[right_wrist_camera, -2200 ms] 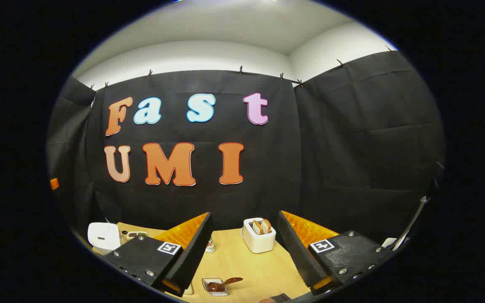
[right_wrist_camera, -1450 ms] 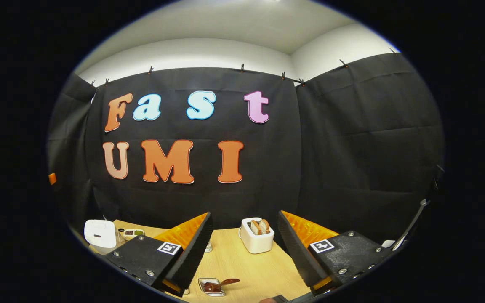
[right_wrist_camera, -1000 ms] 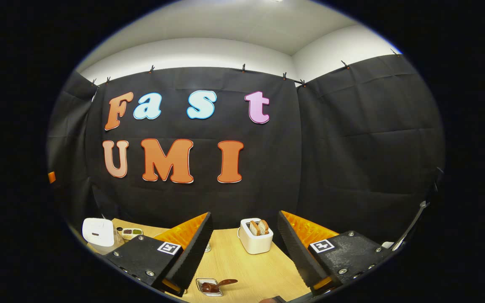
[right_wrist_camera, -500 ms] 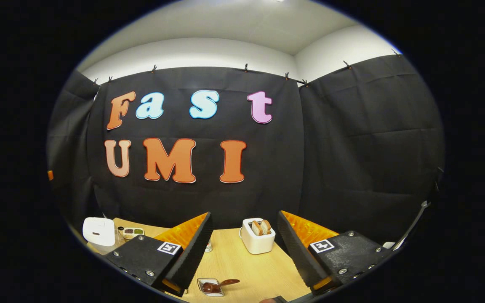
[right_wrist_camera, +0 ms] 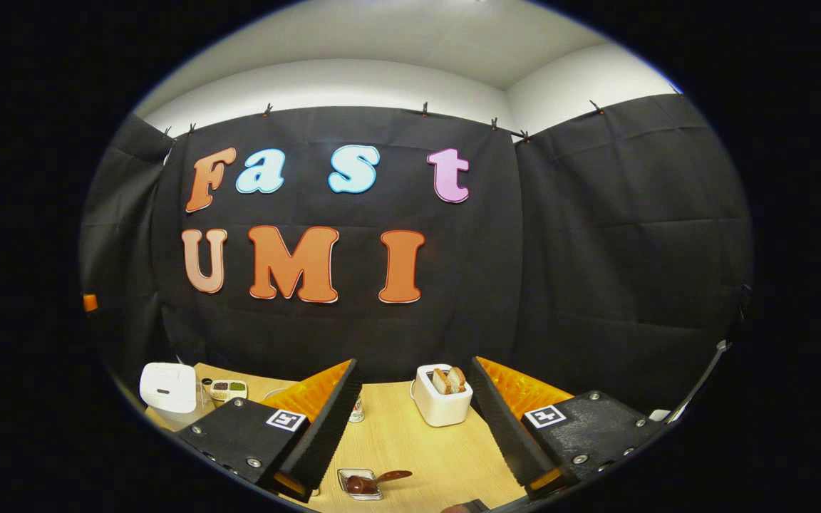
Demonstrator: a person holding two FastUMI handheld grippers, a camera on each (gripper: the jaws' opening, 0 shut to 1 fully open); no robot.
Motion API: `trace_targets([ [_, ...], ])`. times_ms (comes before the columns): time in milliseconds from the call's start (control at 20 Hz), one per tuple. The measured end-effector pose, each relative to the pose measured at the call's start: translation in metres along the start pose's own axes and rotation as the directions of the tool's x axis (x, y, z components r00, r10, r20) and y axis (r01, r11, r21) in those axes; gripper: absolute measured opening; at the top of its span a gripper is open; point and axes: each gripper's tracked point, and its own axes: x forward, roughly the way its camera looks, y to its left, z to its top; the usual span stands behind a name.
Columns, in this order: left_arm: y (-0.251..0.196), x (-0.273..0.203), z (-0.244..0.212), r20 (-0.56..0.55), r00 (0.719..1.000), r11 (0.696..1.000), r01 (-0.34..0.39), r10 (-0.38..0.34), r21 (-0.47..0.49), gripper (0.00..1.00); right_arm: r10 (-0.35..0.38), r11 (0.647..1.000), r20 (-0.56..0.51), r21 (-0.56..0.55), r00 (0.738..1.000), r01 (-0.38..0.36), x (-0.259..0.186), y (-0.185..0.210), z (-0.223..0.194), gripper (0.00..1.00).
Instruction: Close the left gripper, press the button to open the rice cooker; take a wooden spoon from the chopstick holder with the right hand, scoop a spoonful of rice and pour it into the rice cooker, then put the wooden spoon back into the chopstick holder.
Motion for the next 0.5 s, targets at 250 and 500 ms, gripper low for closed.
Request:
trace_targets([
  [250,0.002,0.041,-0.033,-0.078,0.997,1.0,0.018,-0.018,-0.003,0.04,-0.009,1.0,-0.014,-0.001,1.0,0.009,0.004,-0.002,-0.006,0.96],
  [500,-0.003,0.071,-0.092,-0.205,0.977,0.998,0.055,-0.055,-0.004,0.04,-0.028,0.999,-0.028,-0.022,0.999,0.027,0.005,-0.007,-0.009,0.96],
])
